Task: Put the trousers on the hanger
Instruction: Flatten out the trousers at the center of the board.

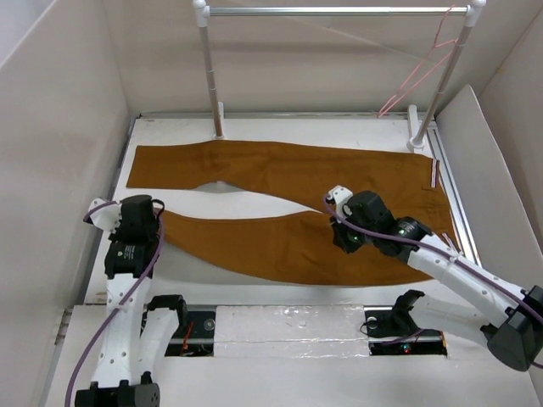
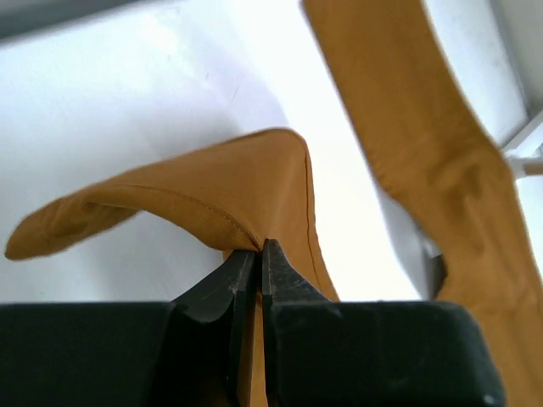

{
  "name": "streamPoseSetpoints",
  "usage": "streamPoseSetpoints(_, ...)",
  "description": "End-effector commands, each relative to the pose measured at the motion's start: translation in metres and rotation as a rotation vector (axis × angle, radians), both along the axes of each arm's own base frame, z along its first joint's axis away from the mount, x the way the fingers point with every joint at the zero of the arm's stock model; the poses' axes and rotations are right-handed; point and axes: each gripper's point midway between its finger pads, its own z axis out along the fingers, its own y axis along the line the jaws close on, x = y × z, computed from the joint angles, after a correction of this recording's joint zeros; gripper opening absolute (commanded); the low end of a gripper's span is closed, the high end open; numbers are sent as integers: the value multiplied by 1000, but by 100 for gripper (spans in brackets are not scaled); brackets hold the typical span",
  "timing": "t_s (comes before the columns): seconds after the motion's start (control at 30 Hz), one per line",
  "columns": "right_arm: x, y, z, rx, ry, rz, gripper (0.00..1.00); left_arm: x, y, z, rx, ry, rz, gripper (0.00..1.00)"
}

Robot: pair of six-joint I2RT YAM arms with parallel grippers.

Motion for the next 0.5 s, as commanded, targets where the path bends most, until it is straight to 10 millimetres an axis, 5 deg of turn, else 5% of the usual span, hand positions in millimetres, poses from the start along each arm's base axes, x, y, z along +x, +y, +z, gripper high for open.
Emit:
streamPoseSetpoints(0.0,5,-30,0,12,21,-143,0,19,17,57,85,-113,56,0)
streamPoseSetpoints(0.03,8,-37,2,27,17,-173,0,22,19,76,99,-141,62,0)
streamPoseSetpoints(0.17,21,-81,19,77,-33,-376,4,20,19,86,118,-146,40,0)
streamPoseSetpoints(0.2,24,-95,21,66,-45,-434,11,17,16,93,124,-175,23,0)
streamPoseSetpoints(0.23,32,-127,25,65,-59,-555,45,16,15,106,166,-200,-1,0)
streamPoseSetpoints(0.27,31,-127,26,64,-58,-556,45,17,13,107,165,-205,-10,0)
streamPoseSetpoints(0.33,36,-149,28,73,-59,-621,66,22,13,128,206,-226,-44,0)
streamPoseSetpoints(0.47,29,-190,22,-38,14,-774,67,43,-3,149,208,-243,-168,0)
